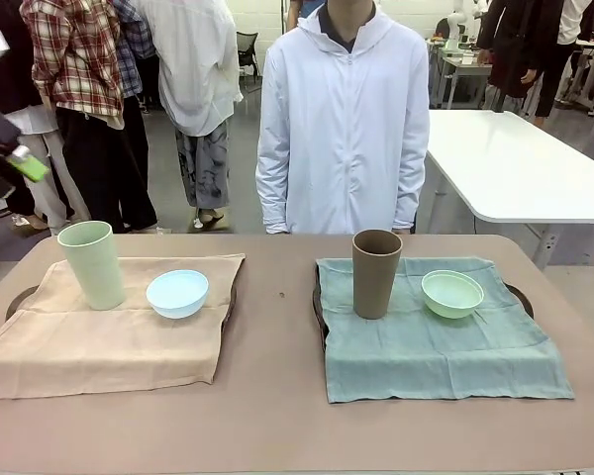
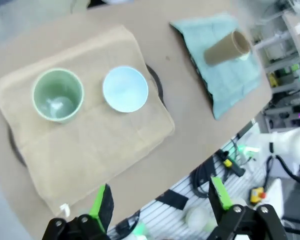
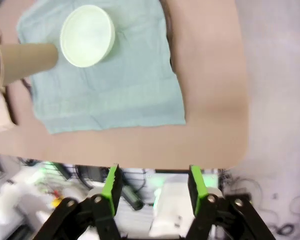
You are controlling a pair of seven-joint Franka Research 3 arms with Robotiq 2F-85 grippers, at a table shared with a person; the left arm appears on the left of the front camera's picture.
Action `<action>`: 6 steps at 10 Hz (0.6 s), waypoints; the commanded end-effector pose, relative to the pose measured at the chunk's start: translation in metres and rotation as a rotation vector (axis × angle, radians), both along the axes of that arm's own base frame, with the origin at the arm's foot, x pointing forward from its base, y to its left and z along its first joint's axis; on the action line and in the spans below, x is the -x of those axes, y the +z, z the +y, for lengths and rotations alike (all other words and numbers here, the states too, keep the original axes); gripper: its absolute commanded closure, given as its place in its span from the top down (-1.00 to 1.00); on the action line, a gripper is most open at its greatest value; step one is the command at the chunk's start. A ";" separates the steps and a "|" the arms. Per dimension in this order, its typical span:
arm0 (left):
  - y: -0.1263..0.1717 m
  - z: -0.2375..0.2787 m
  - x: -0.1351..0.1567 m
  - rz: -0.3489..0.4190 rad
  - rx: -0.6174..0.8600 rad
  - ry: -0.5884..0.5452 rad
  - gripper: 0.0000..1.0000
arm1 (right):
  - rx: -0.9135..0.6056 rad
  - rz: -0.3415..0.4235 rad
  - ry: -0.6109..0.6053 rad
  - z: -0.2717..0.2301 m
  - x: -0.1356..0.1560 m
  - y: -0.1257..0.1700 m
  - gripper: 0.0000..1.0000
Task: Set up a tray with a mat and arrange the tableware.
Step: Place the Picnic Bowl and Reusable plastic cup back onto the Handle tray in front of the human's position.
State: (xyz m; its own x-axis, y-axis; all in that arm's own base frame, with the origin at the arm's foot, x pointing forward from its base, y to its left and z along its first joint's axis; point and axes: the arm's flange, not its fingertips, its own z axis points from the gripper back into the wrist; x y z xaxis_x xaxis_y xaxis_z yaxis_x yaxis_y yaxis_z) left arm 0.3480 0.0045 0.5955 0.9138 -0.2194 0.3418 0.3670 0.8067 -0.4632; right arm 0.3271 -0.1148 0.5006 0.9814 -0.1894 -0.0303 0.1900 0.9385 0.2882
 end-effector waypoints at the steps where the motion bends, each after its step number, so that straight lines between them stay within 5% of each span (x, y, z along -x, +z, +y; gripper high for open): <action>1: -0.017 0.041 -0.005 0.033 0.155 0.056 1.00 | -0.188 -0.015 -0.140 -0.044 -0.004 0.011 0.40; 6: -0.081 0.122 -0.004 0.083 0.444 0.174 1.00 | -0.662 -0.155 -0.253 -0.130 0.016 0.020 0.40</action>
